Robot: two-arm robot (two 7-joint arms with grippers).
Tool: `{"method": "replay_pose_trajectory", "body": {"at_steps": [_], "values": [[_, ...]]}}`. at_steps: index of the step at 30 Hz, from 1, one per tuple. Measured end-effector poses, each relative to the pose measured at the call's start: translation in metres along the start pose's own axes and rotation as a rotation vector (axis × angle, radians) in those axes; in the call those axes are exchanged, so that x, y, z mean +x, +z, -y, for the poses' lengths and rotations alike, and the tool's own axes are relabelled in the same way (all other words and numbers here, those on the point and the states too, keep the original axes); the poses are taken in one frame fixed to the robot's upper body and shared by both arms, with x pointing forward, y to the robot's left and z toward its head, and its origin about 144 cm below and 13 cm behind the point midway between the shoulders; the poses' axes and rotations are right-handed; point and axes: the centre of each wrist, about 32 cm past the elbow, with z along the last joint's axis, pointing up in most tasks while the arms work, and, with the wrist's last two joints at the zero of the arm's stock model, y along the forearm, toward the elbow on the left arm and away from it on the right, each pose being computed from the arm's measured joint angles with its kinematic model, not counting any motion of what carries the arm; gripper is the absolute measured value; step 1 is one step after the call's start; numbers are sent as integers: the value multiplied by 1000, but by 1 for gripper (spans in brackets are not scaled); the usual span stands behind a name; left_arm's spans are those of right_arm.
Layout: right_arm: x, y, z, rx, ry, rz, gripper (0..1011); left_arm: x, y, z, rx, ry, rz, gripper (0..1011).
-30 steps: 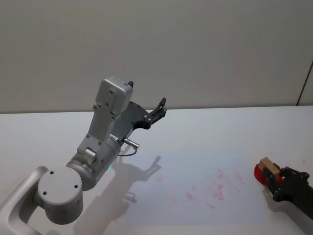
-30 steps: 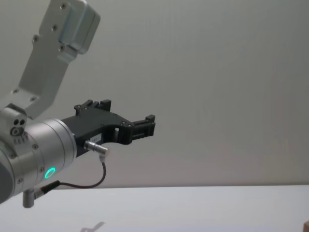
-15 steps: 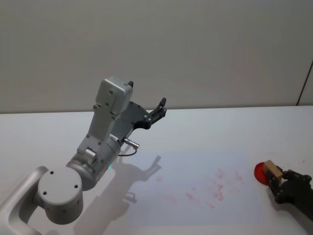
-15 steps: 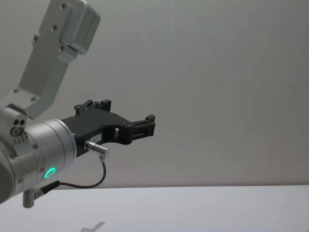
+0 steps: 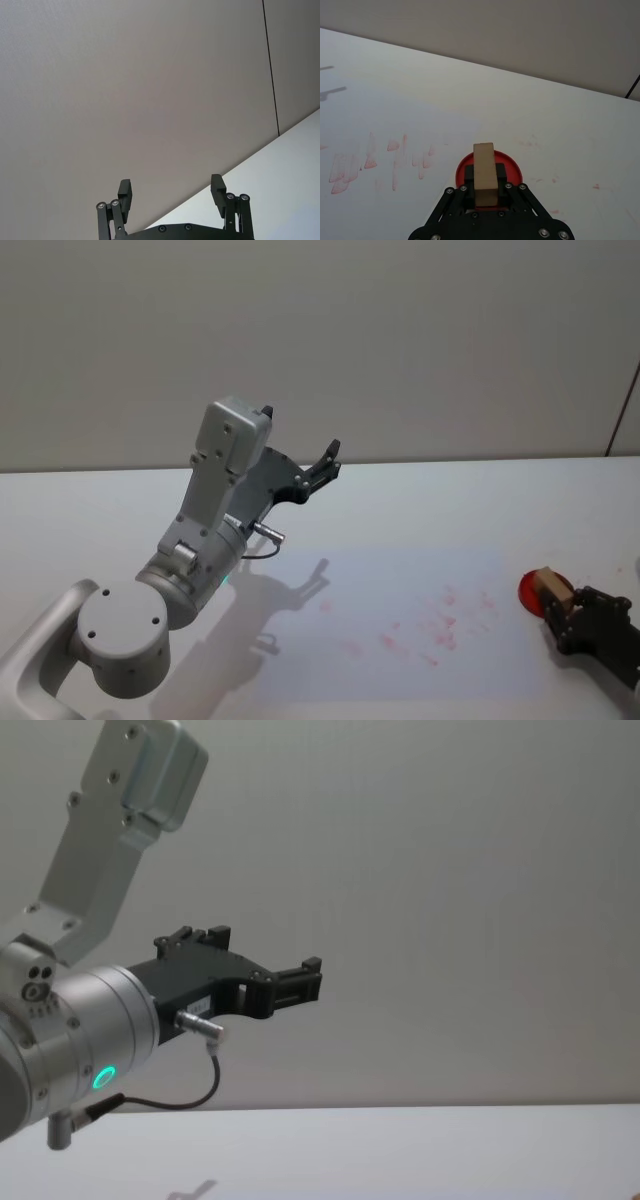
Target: Use the one hand to pick up the stamp and affix it onto the A4 paper.
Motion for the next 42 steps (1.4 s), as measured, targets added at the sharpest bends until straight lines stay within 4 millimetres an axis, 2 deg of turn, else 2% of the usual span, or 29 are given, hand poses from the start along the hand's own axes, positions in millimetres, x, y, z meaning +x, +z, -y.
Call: {"method": "replay_pose_trajectory", "body": {"at_steps": [6,7,9,11,13,14,19,20,26,30,42], "values": [[-2,-2,-1,-12,0,2,247,0,0,0,0,0,0,1001],[-2,-2,-1,-12,-2,4,302,0,0,0,0,0,0,1001],[-2,-3,-1,-11,-3,4,332,0,0,0,0,0,0,1001],[-2,-2,-2,-9,-6,5,420,0,0,0,0,0,0,1001],[-2,-2,-2,-6,-8,5,460,0,0,0,0,0,0,1001],[-2,-2,-3,-3,-8,4,524,0,0,0,0,0,0,1001],[-2,1,-4,10,-12,-4,667,0,0,0,0,0,0,1001],[-2,2,-4,14,-12,-6,729,0,0,0,0,0,0,1001],[-2,10,-7,45,-12,-20,868,0,0,0,0,0,0,1001],[-3,18,-8,73,-11,-32,999,0,0,0,0,0,0,1001],[-6,34,-9,130,-12,-54,1001,0,0,0,0,0,0,1001]]}}
